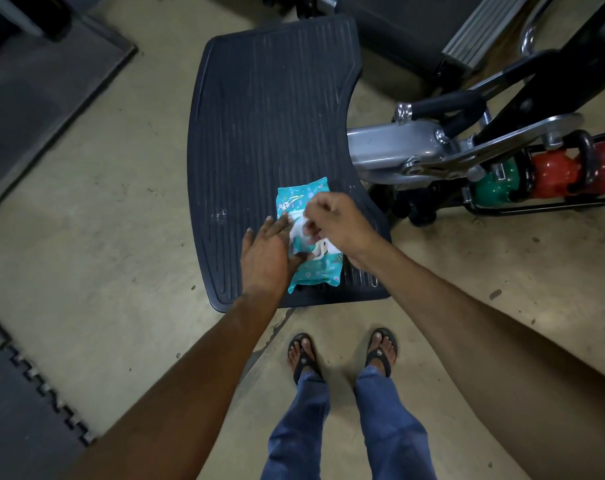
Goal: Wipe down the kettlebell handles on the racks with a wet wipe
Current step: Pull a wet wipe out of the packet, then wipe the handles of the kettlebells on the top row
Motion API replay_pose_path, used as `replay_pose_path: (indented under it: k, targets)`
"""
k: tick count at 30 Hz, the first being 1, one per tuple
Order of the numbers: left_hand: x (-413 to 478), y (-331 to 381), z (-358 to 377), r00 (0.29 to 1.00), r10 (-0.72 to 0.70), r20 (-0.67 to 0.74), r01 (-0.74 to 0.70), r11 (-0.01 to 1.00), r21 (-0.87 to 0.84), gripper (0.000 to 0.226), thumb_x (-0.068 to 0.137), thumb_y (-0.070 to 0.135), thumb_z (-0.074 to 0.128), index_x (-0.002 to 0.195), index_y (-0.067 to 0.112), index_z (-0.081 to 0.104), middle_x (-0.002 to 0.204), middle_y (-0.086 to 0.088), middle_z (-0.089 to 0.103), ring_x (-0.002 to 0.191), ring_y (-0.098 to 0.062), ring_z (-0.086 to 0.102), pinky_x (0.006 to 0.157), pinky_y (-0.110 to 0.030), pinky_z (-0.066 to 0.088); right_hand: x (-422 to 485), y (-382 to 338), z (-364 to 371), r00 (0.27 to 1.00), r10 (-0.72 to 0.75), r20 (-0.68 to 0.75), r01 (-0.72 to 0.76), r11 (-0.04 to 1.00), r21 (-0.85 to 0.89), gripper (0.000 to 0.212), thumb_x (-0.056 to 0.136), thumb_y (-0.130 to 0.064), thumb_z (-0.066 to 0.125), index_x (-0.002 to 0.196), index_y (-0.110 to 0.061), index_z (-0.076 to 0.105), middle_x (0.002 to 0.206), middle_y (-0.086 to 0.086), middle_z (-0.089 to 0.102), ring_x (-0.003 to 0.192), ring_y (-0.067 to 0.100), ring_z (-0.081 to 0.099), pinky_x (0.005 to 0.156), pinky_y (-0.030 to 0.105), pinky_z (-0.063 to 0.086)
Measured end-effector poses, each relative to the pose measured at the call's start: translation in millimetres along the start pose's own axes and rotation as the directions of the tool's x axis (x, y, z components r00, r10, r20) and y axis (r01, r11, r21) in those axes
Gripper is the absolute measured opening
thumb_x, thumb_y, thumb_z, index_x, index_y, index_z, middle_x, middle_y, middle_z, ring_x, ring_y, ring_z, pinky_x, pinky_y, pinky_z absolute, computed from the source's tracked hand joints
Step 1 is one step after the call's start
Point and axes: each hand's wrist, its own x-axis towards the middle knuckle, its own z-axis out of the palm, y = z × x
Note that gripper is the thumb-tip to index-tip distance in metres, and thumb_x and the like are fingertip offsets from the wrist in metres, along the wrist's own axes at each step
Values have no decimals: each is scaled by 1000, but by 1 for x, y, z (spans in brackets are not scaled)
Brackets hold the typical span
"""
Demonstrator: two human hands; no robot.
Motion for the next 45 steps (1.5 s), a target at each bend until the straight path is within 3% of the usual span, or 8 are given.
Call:
replay_pose_path:
  k: [8,12,18,23,29,36,41,45]
  targets:
    - [-14,19,-38,999,-48,-13,39,915,-401,54,85,33,79,132,13,61,137,-5,62,124,-23,58,108,-41,45,-47,-109,-29,976,-217,38,197,938,287,13,97,-3,51,86,-1,59,65,9,55,59,17,61,59,32,50]
    - [-49,55,-104,984,-161,73,137,434,-890,32,98,13,63,130,13,63,124,-3,70,105,-14,70,89,-37,59,-96,-135,-59,971,-237,-26,232,915,329,15,87,-15,56,72,-10,57,65,4,54,62,16,56,57,29,48]
    - [-103,151,-212,953,45,298,301,-93,-949,30,97,32,58,116,12,70,109,-18,72,97,-33,70,91,-48,56,-203,-161,-102,944,-220,-244,279,929,243,20,90,-1,61,72,-6,56,57,8,54,51,18,54,49,25,45]
    - [-134,231,-253,965,240,108,76,141,-987,16,97,19,64,105,14,77,99,-11,76,91,-24,71,91,-44,57,-267,-165,-150,838,-317,-444,321,945,-70,21,89,-1,67,77,-12,53,65,14,55,46,9,51,44,23,42]
    - [-131,333,-259,965,250,84,27,223,-974,6,92,9,69,94,9,74,88,-13,76,79,-26,69,78,-42,59,-315,-155,-226,632,-637,-442,340,740,-580,36,87,-24,63,123,-17,65,111,2,67,97,15,65,86,32,54]
    - [-117,481,-244,934,336,125,74,161,-984,11,98,11,61,99,4,70,91,-20,73,80,-33,70,55,-29,56,-347,-149,-357,624,-678,-389,279,658,-699,43,92,-20,54,134,-28,61,119,1,73,104,21,69,90,37,55]
    - [-92,543,-243,923,380,65,-7,186,-983,17,101,16,57,103,3,68,98,-20,74,89,-35,74,76,-44,61,-349,-165,-445,601,-692,-399,270,647,-713,27,91,-6,63,112,-18,74,101,-1,78,93,13,70,82,9,47]
    - [-43,565,-239,929,365,-62,-197,345,-918,12,99,23,63,102,14,71,101,-4,76,97,-24,73,75,-34,60,-321,-180,-501,612,-672,-417,308,688,-657,21,94,-9,64,107,-21,76,95,-14,74,85,2,67,77,19,51]
